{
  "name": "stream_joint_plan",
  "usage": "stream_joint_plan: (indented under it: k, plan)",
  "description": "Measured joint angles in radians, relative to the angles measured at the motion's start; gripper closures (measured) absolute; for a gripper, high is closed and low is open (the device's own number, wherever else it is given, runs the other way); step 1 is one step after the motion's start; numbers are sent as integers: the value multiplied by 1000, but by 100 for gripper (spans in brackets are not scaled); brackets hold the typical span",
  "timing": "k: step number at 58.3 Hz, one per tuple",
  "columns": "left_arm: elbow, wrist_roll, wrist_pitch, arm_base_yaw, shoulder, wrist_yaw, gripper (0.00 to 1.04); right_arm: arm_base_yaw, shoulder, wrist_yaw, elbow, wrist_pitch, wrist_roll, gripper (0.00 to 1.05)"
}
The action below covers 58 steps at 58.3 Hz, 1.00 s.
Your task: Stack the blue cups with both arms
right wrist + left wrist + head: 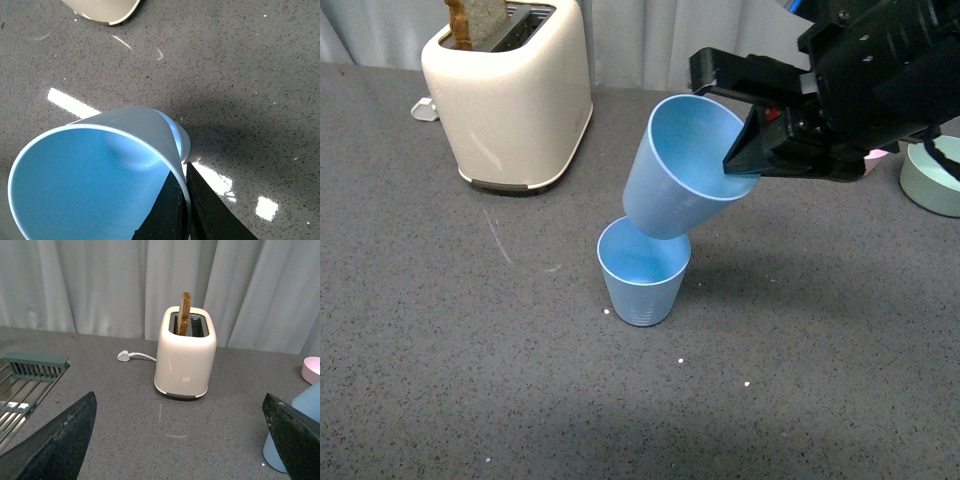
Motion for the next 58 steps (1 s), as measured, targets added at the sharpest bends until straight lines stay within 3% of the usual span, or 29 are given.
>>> stream_joint_plan:
  k: [26,39,58]
  plan:
    - [0,0,0,0,0,0,7,40,39,47,9,-17,-2,104]
    - [0,0,0,0,0,0,7,39,35,40,7,20,19,71]
    - [0,0,0,0,0,0,7,12,-45,148,-61,153,-5,17]
